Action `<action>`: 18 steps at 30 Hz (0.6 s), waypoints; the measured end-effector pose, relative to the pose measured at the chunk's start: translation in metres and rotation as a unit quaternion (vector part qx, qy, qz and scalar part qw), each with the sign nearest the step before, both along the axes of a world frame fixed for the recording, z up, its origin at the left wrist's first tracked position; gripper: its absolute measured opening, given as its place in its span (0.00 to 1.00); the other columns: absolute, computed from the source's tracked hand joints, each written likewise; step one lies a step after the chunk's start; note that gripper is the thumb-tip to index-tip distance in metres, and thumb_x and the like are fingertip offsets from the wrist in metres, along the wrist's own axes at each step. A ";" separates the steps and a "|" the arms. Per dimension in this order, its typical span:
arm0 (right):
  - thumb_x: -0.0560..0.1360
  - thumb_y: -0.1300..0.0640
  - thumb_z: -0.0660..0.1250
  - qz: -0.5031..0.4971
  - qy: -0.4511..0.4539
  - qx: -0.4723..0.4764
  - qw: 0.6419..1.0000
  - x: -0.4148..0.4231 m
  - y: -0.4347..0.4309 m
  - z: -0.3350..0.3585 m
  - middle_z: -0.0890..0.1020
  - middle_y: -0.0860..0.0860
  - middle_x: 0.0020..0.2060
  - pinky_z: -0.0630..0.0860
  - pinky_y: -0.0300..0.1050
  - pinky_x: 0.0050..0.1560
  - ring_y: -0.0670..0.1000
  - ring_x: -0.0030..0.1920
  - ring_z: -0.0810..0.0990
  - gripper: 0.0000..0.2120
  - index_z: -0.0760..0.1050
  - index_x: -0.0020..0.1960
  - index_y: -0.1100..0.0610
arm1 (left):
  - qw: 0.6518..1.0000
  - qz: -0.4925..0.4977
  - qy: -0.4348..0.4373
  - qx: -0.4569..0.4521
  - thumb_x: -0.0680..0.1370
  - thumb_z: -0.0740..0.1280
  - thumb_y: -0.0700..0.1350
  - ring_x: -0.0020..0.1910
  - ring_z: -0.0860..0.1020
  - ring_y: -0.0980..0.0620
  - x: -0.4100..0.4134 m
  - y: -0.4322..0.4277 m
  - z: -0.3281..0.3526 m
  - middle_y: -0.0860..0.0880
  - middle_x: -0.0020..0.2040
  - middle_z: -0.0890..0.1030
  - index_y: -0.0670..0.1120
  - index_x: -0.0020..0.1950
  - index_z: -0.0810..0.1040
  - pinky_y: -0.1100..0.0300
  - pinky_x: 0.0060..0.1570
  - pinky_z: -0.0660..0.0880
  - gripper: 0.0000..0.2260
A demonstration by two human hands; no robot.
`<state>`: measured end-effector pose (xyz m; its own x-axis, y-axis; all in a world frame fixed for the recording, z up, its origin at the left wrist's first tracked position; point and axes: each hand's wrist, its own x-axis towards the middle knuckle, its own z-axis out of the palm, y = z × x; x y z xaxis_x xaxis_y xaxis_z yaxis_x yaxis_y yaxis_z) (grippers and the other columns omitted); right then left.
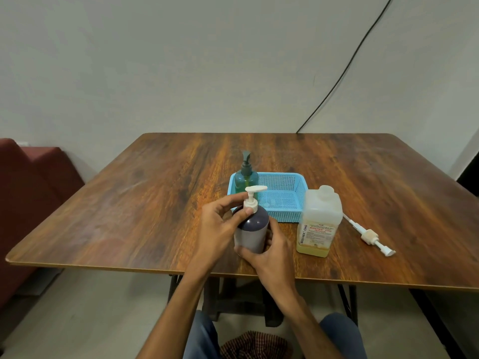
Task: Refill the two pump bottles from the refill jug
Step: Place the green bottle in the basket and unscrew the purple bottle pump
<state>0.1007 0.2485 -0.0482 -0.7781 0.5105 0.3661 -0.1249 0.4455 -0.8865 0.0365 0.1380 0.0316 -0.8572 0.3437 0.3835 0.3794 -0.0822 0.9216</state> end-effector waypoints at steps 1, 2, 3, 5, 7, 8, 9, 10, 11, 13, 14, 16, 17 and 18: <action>0.62 0.45 0.82 0.000 -0.001 0.000 1.000 0.000 0.000 0.000 0.77 0.39 0.63 0.80 0.49 0.59 0.42 0.64 0.77 0.41 0.67 0.70 0.42 | 1.000 0.015 0.004 0.002 0.72 0.76 0.37 0.55 0.83 0.54 0.000 0.001 0.000 0.51 0.51 0.86 0.42 0.55 0.83 0.58 0.55 0.80 0.13; 0.62 0.45 0.82 0.000 -0.002 0.001 1.000 0.000 0.000 0.000 0.77 0.39 0.63 0.80 0.49 0.59 0.43 0.64 0.76 0.41 0.67 0.71 0.42 | 1.000 0.028 0.013 0.000 0.70 0.78 0.39 0.54 0.83 0.54 0.000 0.002 0.000 0.52 0.50 0.85 0.44 0.54 0.83 0.58 0.55 0.80 0.13; 0.62 0.45 0.82 0.001 -0.004 0.001 1.000 0.000 0.000 0.000 0.77 0.39 0.64 0.80 0.50 0.59 0.43 0.64 0.76 0.41 0.67 0.71 0.41 | 0.999 0.033 0.025 -0.007 0.70 0.79 0.41 0.54 0.82 0.54 0.000 0.002 0.000 0.53 0.50 0.85 0.46 0.53 0.83 0.59 0.55 0.79 0.14; 0.63 0.44 0.82 0.006 -0.008 -0.001 1.000 0.000 0.000 -0.001 0.77 0.39 0.64 0.80 0.50 0.60 0.43 0.65 0.76 0.42 0.66 0.71 0.40 | 0.999 0.015 0.040 -0.021 0.72 0.77 0.43 0.58 0.80 0.55 0.001 0.003 -0.002 0.54 0.55 0.83 0.47 0.60 0.80 0.61 0.58 0.77 0.17; 0.63 0.44 0.82 0.006 -0.009 0.002 1.000 -0.001 0.001 -0.001 0.77 0.39 0.65 0.80 0.50 0.60 0.43 0.65 0.76 0.42 0.66 0.72 0.41 | 0.999 -0.046 0.018 -0.013 0.77 0.71 0.42 0.64 0.78 0.55 0.002 0.003 -0.002 0.52 0.63 0.81 0.46 0.69 0.76 0.61 0.60 0.76 0.20; 0.63 0.44 0.82 0.006 -0.009 0.002 1.000 0.000 0.001 -0.001 0.77 0.40 0.64 0.80 0.50 0.60 0.43 0.65 0.76 0.42 0.67 0.71 0.42 | 0.997 -0.076 0.008 -0.010 0.79 0.68 0.41 0.64 0.78 0.54 0.002 0.003 -0.002 0.51 0.64 0.81 0.44 0.70 0.75 0.61 0.61 0.77 0.19; 0.62 0.43 0.82 0.006 -0.008 0.001 1.000 0.000 0.001 -0.001 0.77 0.40 0.64 0.80 0.50 0.59 0.43 0.65 0.76 0.41 0.67 0.71 0.42 | 0.996 -0.091 0.006 -0.011 0.80 0.66 0.39 0.64 0.79 0.54 0.001 0.002 -0.002 0.50 0.63 0.82 0.44 0.69 0.75 0.60 0.60 0.77 0.17; 0.62 0.43 0.82 0.007 -0.008 0.001 1.000 -0.001 0.001 -0.001 0.78 0.40 0.63 0.81 0.50 0.58 0.44 0.64 0.77 0.41 0.68 0.70 0.42 | 0.996 -0.086 0.010 -0.015 0.80 0.66 0.38 0.62 0.80 0.53 0.001 0.002 -0.002 0.50 0.61 0.83 0.44 0.67 0.77 0.59 0.60 0.78 0.15; 0.62 0.44 0.82 0.008 -0.006 0.000 1.000 -0.001 0.001 -0.001 0.78 0.41 0.63 0.81 0.50 0.58 0.44 0.64 0.77 0.40 0.68 0.70 0.43 | 0.997 -0.075 0.011 -0.013 0.80 0.66 0.37 0.61 0.81 0.53 0.001 0.002 -0.001 0.50 0.59 0.84 0.43 0.66 0.79 0.58 0.60 0.79 0.14; 0.62 0.45 0.82 0.008 -0.006 -0.002 1.000 -0.001 0.001 -0.001 0.78 0.41 0.63 0.81 0.50 0.58 0.44 0.64 0.77 0.41 0.68 0.70 0.43 | 1.000 -0.027 0.014 -0.008 0.77 0.71 0.37 0.57 0.83 0.54 0.001 0.004 0.000 0.50 0.55 0.86 0.40 0.61 0.81 0.54 0.59 0.80 0.13; 0.62 0.45 0.82 0.007 -0.006 -0.003 1.000 -0.001 0.001 -0.001 0.78 0.41 0.63 0.81 0.51 0.59 0.44 0.64 0.77 0.41 0.68 0.71 0.43 | 1.000 0.001 0.017 -0.006 0.74 0.74 0.38 0.55 0.83 0.54 0.001 0.006 0.000 0.50 0.53 0.86 0.40 0.59 0.82 0.54 0.57 0.80 0.13; 0.63 0.46 0.82 0.008 -0.007 -0.004 1.000 -0.001 0.001 -0.001 0.78 0.41 0.63 0.81 0.52 0.58 0.45 0.63 0.78 0.40 0.68 0.70 0.42 | 0.999 0.034 0.017 0.004 0.71 0.78 0.41 0.52 0.84 0.53 0.003 0.011 -0.002 0.50 0.50 0.85 0.42 0.56 0.82 0.56 0.54 0.81 0.15; 0.63 0.46 0.82 0.008 -0.008 -0.002 1.000 0.000 0.001 -0.001 0.78 0.41 0.63 0.80 0.52 0.59 0.45 0.63 0.78 0.40 0.67 0.70 0.41 | 0.999 0.035 0.015 0.007 0.70 0.79 0.43 0.53 0.83 0.52 0.004 0.013 -0.003 0.50 0.51 0.85 0.43 0.57 0.82 0.56 0.54 0.80 0.17; 0.63 0.46 0.82 0.008 -0.010 0.000 1.000 0.000 0.001 -0.002 0.78 0.41 0.63 0.80 0.52 0.59 0.44 0.64 0.77 0.40 0.67 0.71 0.41 | 0.999 0.029 0.018 0.005 0.70 0.79 0.45 0.54 0.83 0.52 0.006 0.013 -0.005 0.50 0.53 0.84 0.45 0.59 0.80 0.56 0.54 0.80 0.19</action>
